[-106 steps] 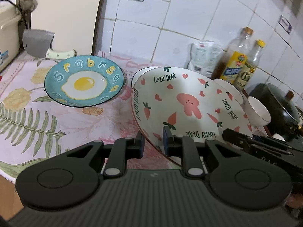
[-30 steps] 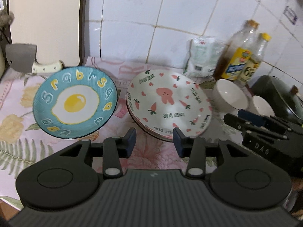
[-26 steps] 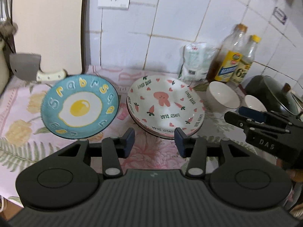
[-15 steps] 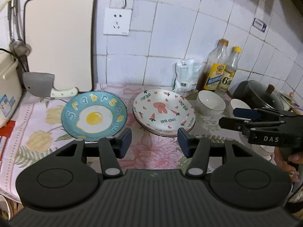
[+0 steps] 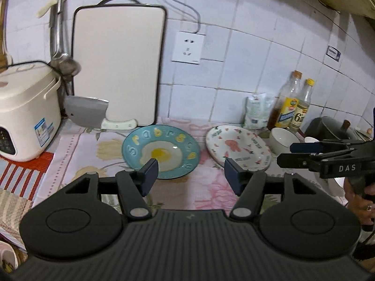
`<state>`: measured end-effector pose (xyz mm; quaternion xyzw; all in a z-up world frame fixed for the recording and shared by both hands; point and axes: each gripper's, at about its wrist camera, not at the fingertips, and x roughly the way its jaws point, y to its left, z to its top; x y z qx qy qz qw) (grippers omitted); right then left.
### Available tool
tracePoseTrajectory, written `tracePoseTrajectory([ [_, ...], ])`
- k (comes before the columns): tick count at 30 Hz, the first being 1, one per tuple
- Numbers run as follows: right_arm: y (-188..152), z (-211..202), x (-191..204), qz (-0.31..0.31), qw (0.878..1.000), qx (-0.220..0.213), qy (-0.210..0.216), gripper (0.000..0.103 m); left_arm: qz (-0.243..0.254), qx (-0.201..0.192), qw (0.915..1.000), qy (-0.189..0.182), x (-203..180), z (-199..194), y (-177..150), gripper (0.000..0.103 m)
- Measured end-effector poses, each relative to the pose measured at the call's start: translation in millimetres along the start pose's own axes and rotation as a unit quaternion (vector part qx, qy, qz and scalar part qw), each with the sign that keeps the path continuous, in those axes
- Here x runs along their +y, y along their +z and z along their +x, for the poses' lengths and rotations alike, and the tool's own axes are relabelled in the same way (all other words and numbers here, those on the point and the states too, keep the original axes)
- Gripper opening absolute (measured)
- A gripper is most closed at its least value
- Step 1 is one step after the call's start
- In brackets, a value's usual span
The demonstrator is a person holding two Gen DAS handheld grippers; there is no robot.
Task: Organize plates and bowls
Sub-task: 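Move both grippers to the rim of the blue egg plate, then close both grippers on the blue egg plate rim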
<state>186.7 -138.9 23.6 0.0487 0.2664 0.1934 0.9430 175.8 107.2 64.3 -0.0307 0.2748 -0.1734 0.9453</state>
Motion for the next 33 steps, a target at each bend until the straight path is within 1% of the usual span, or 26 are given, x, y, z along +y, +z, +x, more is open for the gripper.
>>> tracePoseTrajectory([
  [5,-2.0,31.2,13.4,0.005,1.0,0.006,0.02,0.079,-0.015,0.003,0.9999,-0.001,31.6,15.0,-6.7,0.061],
  [9,-9.4,58.9,16.9,0.013,1.0,-0.014,0.02,0.079,-0.019,0.01,0.9998,0.004,52.3,35.6,-15.7,0.061],
  [13,-17.9,87.1,10.3,0.019,0.999,-0.027,0.024,0.079,-0.026,0.019,0.9995,-0.004,69.7,61.1,-22.6,0.061],
  [17,-22.2,119.9,1.6,0.04,0.999,-0.008,0.027,0.079,-0.036,0.032,0.9988,-0.007,85.6,88.9,-27.1,0.061],
  [19,-25.2,136.4,-1.7,0.044,0.998,0.007,0.048,0.079,-0.043,0.043,0.9981,-0.008,93.0,105.5,-29.1,0.061],
  [22,-32.7,156.7,-3.4,0.046,0.997,0.019,0.057,0.079,-0.059,0.061,0.9961,-0.024,105.2,129.0,-31.7,0.061],
  [26,-37.1,178.6,-3.4,0.045,0.998,0.024,0.022,0.079,-0.079,0.075,0.9938,-0.018,119.4,158.5,-32.9,0.06],
  [30,-34.4,195.4,-14.4,0.081,0.996,0.019,0.012,0.079,-0.091,0.075,0.9929,-0.009,128.9,181.8,-28.2,0.059],
  [32,-35.3,203.0,-19.6,0.099,0.995,0.02,0.0,0.079,-0.09,0.087,0.9921,0.01,131.4,194.2,-26.6,0.058],
  [33,-36.4,207.7,-21.6,0.108,0.994,0.022,-0.005,0.079,-0.087,0.092,0.9916,0.027,130.9,200.9,-26.5,0.058],
])
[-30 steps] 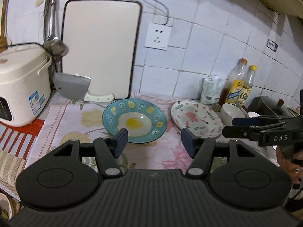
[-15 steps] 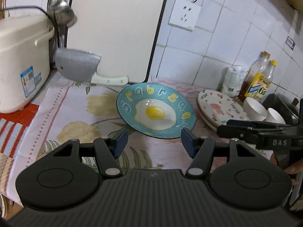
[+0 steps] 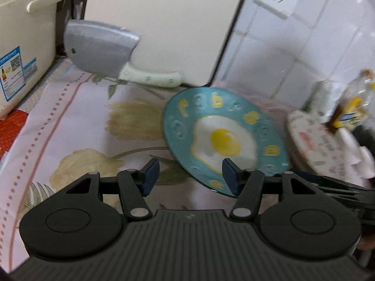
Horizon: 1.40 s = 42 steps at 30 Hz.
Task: Organize plates and bowls
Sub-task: 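Close both grippers on the blue egg plate rim, then lift the blue egg plate and carry it over the plate stack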
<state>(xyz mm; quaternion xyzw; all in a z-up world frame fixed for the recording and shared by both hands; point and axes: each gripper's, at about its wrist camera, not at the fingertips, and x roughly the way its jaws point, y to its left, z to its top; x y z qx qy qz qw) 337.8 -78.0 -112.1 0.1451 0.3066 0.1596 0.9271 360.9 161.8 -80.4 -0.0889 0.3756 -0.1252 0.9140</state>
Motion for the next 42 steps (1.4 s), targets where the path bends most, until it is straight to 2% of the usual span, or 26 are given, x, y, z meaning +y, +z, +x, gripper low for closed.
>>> tracePoseTrajectory([
  [3,-1.8,10.1,-3.4,0.02,1.0,0.005,-0.002,0.076,0.007,-0.008,0.9998,0.018,-1.6,8.1,2.1,0.049],
  [4,-2.1,11.4,-3.8,0.022,1.0,0.003,-0.003,0.075,0.005,-0.017,0.9996,0.02,-1.1,8.1,2.5,0.043],
  [7,-1.7,12.8,-2.3,0.022,1.0,-0.009,-0.006,0.075,0.007,-0.043,0.9984,0.035,-1.3,9.0,4.2,0.041],
  [12,-1.7,19.1,3.9,0.015,1.0,-0.011,-0.022,0.074,0.001,-0.033,0.9988,0.036,0.2,17.0,5.7,0.031],
  [14,-3.0,22.1,5.5,0.015,0.999,-0.015,-0.032,0.07,-0.002,-0.025,0.9989,0.04,0.8,23.0,4.4,0.024],
  [18,-5.8,26.6,-1.9,0.047,0.997,-0.03,-0.048,0.054,-0.022,-0.017,0.9992,0.03,4.9,30.5,-0.5,0.023],
  [20,-6.0,26.8,-5.2,0.057,0.997,-0.035,-0.045,0.053,-0.021,-0.019,0.9991,0.032,3.0,33.0,-3.6,0.028],
  [22,-6.8,26.7,-9.5,0.063,0.997,-0.037,-0.036,0.052,-0.018,-0.021,0.9992,0.029,0.6,35.5,-6.3,0.029],
  [24,-7.3,25.8,-9.7,0.058,0.997,-0.038,-0.036,0.052,-0.017,-0.024,0.9991,0.029,-1.7,35.8,-7.8,0.026],
  [25,-7.9,25.8,-8.5,0.053,0.997,-0.038,-0.037,0.051,-0.018,-0.024,0.9993,0.024,-2.5,36.1,-8.4,0.019],
  [26,-8.5,25.9,-6.9,0.047,0.997,-0.038,-0.042,0.047,-0.023,-0.024,0.9993,0.016,-2.9,36.3,-9.3,0.018],
  [27,-8.6,26.4,-4.4,0.034,0.997,-0.037,-0.054,0.036,-0.023,-0.028,0.9992,0.017,-3.5,36.2,-10.5,0.018],
  [28,-8.7,25.9,-2.6,0.025,0.996,-0.038,-0.07,0.031,-0.025,-0.033,0.999,0.016,-3.2,35.8,-11.8,0.018],
  [31,-7.4,20.1,-8.0,0.046,0.996,-0.031,-0.063,0.029,-0.02,-0.053,0.9984,0.01,-4.2,31.2,-19.0,0.018],
  [36,-11.7,5.4,3.7,0.02,0.997,-0.038,-0.067,0.029,0.011,-0.067,0.9971,0.033,-18.6,12.5,-23.6,0.018],
  [42,-14.9,-29.4,4.6,0.035,0.998,-0.044,-0.029,0.029,0.029,-0.068,0.9966,0.036,-32.6,-29.1,-26.9,0.018],
])
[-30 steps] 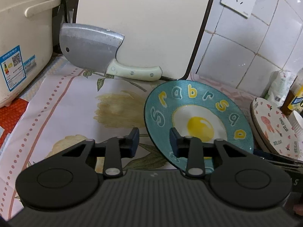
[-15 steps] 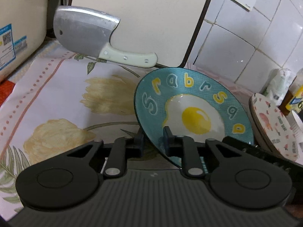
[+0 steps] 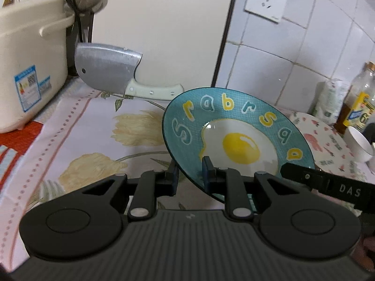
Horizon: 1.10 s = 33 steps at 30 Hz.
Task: Organize plates and bowls
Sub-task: 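Lift the blue egg plate and carry it over the plate stack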
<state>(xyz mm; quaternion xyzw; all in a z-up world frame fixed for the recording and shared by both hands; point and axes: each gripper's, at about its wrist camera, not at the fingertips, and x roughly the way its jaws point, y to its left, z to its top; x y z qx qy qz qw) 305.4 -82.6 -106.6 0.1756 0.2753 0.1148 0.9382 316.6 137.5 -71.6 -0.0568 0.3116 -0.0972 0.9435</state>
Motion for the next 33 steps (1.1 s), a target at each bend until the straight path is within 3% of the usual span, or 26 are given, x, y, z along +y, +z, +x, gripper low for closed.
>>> tracePoseTrajectory([
  [16,5.3,-119.3,-3.4,0.004,0.999,-0.027,0.044,0.03,0.029,-0.041,0.9986,-0.018,-64.8,-98.5,-3.1,0.018],
  [25,16.9,-157.7,-37.0,-0.012,0.999,-0.033,0.015,0.03,0.03,-0.04,0.9975,-0.05,-112.7,-98.3,-10.9,0.019],
  [33,25.0,-165.9,-82.4,-0.004,0.999,-0.036,-0.007,0.03,0.03,-0.02,0.9968,-0.071,-152.3,-68.3,-13.9,0.019],
])
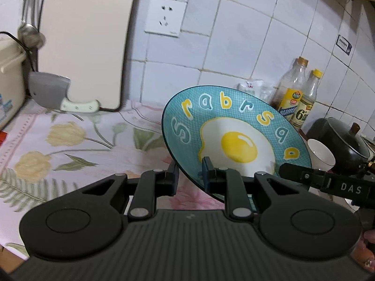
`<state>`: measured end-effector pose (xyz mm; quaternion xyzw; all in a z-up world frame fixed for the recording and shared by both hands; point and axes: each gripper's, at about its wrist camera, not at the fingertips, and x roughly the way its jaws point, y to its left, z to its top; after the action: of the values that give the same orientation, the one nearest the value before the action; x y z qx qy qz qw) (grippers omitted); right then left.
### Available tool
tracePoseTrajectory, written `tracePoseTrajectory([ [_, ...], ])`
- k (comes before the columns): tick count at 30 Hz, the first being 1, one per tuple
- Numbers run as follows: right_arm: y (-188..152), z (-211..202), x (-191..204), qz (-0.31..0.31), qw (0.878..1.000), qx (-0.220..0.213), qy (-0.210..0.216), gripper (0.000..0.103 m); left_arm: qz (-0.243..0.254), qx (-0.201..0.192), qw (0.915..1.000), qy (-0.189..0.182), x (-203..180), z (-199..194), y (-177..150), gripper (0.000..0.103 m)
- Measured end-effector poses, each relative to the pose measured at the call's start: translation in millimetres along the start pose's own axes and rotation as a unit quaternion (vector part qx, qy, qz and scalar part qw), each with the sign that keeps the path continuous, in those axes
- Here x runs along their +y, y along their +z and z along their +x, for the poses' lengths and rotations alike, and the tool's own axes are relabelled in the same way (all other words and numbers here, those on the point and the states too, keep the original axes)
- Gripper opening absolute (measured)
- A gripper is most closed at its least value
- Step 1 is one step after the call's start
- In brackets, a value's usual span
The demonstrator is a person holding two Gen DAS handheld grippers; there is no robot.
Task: Organize plates and bowls
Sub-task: 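Lift the blue egg plate and carry it over the plate stack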
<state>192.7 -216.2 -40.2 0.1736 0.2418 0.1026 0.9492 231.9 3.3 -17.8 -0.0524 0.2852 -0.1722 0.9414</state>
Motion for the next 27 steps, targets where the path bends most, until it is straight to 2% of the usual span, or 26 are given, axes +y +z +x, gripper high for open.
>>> tracePoseTrajectory([
  [10,2.5,27.2,-42.0,0.005,0.999,0.024,-0.029,0.03,0.009,0.028,0.9995,-0.014,-13.1,53.1,-3.1,0.019],
  [14,6.7,41.2,-51.4,0.004,0.999,0.031,-0.036,0.03,0.007,0.037,0.9993,-0.008,-14.0,74.2,-1.7,0.019],
  [21,24.6,82.0,-57.4,-0.006,0.997,0.067,-0.045,0.03,-0.008,0.06,0.9981,0.013,-5.6,107.7,7.0,0.019],
  [27,26.4,90.4,-60.6,-0.011,0.995,0.082,-0.056,0.03,-0.015,0.081,0.9964,0.017,-5.0,123.6,6.8,0.02],
])
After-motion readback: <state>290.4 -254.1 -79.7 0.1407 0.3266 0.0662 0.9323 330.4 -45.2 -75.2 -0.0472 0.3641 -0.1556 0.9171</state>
